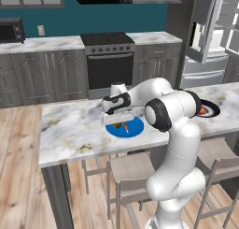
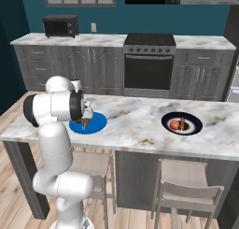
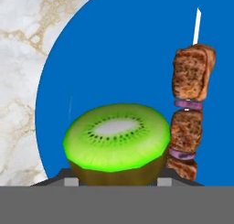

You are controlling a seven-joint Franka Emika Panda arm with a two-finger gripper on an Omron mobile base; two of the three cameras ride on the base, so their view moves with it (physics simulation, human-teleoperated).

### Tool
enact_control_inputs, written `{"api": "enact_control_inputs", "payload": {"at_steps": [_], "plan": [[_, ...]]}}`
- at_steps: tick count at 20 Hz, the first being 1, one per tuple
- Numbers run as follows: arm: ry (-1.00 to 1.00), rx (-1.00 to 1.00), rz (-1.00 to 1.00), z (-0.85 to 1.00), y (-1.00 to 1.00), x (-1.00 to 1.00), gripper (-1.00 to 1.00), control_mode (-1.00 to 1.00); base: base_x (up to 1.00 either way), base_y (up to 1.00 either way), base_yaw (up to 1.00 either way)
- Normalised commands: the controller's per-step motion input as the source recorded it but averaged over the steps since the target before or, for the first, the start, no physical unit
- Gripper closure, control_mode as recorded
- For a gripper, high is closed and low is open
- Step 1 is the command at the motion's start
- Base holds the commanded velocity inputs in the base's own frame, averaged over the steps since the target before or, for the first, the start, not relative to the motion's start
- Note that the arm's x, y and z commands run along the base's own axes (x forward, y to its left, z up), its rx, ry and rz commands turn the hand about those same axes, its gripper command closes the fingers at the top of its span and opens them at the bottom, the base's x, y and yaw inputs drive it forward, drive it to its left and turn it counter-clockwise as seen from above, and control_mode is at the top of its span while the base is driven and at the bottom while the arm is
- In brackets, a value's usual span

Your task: Pick up the peach and kiwi from the fridge and place one fruit on each plate on the dining counter.

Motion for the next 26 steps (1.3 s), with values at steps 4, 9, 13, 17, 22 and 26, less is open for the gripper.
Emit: {"api": "enact_control_inputs", "payload": {"at_steps": [4, 9, 13, 17, 22, 26], "plan": [[-0.01, 0.0, 0.0, 0.0, -0.03, 0.0, -1.0, -1.0, 0.0, 0.0, 0.0], [0.0, 0.0, -0.02, 0.24, -0.13, -0.09, -1.0, -1.0, 0.0, 0.0, 0.0], [-0.01, 0.01, -0.14, 0.72, -0.25, -0.81, -1.0, -1.0, 0.0, 0.0, 0.0], [-0.02, 0.04, -0.13, 0.57, -0.24, -0.99, -1.0, -1.0, 0.0, 0.0, 0.0], [-0.03, 0.0, -0.1, 0.31, -0.18, -1.0, -1.0, -1.0, 0.0, 0.0, 0.0], [-0.05, 0.0, -0.1, 0.36, -0.16, -1.0, -1.0, -1.0, 0.0, 0.0, 0.0]]}}
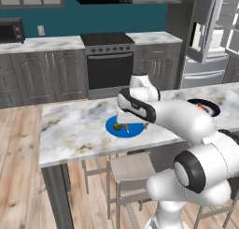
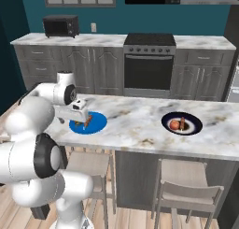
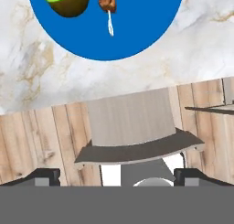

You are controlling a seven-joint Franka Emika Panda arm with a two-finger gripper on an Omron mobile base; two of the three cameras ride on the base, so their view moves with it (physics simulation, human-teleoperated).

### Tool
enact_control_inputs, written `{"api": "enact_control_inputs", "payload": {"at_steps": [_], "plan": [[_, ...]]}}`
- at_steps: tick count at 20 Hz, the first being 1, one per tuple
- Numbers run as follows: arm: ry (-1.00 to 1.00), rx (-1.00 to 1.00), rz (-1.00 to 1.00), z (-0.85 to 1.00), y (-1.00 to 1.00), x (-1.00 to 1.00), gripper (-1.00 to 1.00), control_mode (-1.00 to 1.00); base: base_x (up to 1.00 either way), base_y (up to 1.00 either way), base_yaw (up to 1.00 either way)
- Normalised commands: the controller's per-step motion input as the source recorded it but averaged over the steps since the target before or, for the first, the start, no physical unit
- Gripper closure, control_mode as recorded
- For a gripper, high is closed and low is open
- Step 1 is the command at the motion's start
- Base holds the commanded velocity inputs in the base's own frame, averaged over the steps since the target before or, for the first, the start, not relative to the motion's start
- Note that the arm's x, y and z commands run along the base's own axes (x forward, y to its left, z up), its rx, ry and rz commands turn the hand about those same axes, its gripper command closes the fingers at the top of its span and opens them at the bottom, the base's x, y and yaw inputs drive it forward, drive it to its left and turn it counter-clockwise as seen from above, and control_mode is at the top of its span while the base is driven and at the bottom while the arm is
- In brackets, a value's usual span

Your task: Pick up the peach and kiwi from the fridge and place one fruit on each plate on the dining counter.

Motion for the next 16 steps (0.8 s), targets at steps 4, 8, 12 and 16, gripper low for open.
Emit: {"api": "enact_control_inputs", "payload": {"at_steps": [4, 8, 12, 16], "plan": [[-0.06, 0.0, -0.07, 0.47, -0.15, -1.0, -1.0, -1.0, 0.0, 0.0, 0.0], [-0.09, 0.0, -0.04, 0.53, -0.05, -1.0, -1.0, -1.0, 0.0, 0.0, 0.0], [-0.12, 0.0, 0.0, 0.61, -0.06, -1.0, -1.0, -1.0, 0.0, 0.0, 0.0], [-0.15, 0.0, 0.0, 0.53, -0.21, -1.0, -1.0, -1.0, 0.0, 0.0, 0.0]]}}
